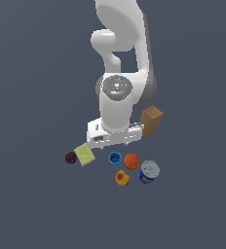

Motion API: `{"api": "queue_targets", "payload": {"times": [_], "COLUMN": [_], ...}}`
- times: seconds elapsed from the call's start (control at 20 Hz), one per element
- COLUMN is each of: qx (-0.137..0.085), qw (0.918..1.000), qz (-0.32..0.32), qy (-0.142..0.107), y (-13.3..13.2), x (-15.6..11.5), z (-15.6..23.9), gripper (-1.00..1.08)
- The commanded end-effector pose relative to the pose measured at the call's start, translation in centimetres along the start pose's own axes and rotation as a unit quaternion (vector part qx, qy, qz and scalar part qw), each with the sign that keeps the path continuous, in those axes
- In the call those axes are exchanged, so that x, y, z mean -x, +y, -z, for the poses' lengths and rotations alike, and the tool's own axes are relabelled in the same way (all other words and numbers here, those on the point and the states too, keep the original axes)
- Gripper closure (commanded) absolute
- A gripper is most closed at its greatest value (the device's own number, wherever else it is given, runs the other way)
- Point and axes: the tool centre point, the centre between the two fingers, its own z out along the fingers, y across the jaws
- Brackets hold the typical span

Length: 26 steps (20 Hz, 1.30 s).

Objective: Pick up a designated object from a clutter of objects.

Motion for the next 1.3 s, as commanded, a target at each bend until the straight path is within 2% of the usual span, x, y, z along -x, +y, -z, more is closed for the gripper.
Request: {"api": "queue_targets", "payload": {"times": [0.0, 0.3, 0.85, 1.25], "qx": [-0.001, -0.003, -0.004, -0.004], "qw": [0.9999, 0.9997, 0.9996, 0.9996], "qz": [0.008, 0.021, 0.024, 0.025], "qy": [0.005, 0.012, 0.014, 0.014], "y": [-0.1, -0.2, -0.2, -0.3], "x": [-0.7, -1.4, -1.6, -1.6], "z": [-1.9, -5.0, -6.4, -10.0], "gripper": [-0.92, -0.92, -0.92, -0.92]}}
